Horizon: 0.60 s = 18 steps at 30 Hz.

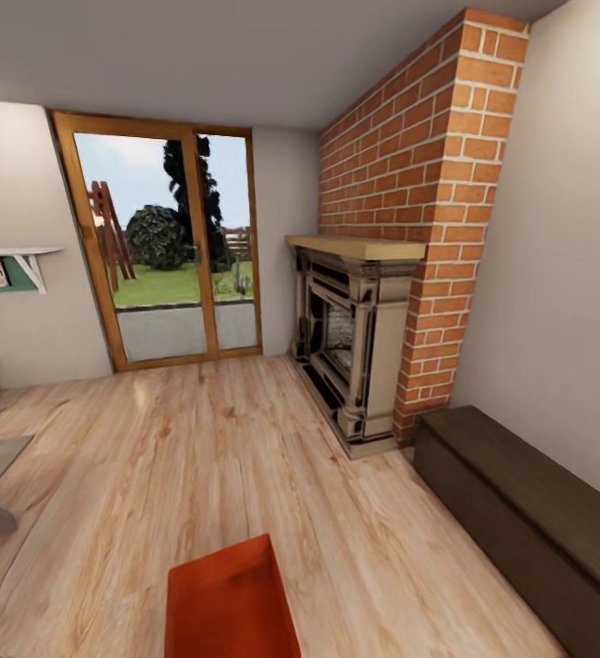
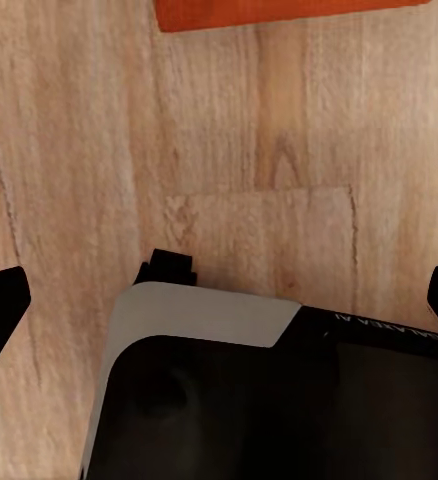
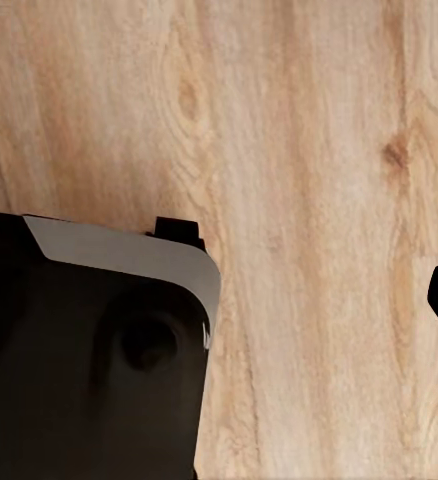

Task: Move the two storage containers from the living room to the garage. In the garage, place one container on the floor and stack the other container on top of it (either order is fine).

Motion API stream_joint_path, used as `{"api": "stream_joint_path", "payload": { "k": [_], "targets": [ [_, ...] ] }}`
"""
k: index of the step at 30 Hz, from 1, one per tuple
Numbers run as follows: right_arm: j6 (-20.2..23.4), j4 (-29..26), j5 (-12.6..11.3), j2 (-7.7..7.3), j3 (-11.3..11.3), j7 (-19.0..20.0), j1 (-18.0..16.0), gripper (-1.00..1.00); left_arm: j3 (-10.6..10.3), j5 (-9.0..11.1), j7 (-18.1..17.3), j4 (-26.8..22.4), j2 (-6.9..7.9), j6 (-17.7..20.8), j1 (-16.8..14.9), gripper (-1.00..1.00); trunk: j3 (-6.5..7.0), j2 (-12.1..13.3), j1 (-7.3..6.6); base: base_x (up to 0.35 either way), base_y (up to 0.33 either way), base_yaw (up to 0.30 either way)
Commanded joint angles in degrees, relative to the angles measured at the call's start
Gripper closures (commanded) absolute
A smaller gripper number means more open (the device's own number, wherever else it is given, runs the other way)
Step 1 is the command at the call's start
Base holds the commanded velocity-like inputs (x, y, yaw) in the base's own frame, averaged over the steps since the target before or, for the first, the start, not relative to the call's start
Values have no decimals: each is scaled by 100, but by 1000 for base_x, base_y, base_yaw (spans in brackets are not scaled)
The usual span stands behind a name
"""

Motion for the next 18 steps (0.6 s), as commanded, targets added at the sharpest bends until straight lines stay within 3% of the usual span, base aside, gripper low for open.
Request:
{"api": "stream_joint_path", "payload": {
  "k": [1,11,14,18],
  "targets": [
    [-28,15,0,0,35,-19,-6,-100,10,41,-18,0,1,18,-4,-100,-7,-4,3,306,0,265],
    [-32,15,0,-2,35,-19,-5,-100,10,41,-17,0,1,18,-4,-100,-7,-4,3,278,0,267],
    [-32,15,0,-2,35,-19,-5,-100,10,41,-18,0,1,18,-4,-100,-7,-4,3,66,0,241],
    [-32,15,0,-2,35,-19,-5,-100,10,41,-18,0,1,18,-4,-100,-7,-4,3,9,0,51]
  ]
}}
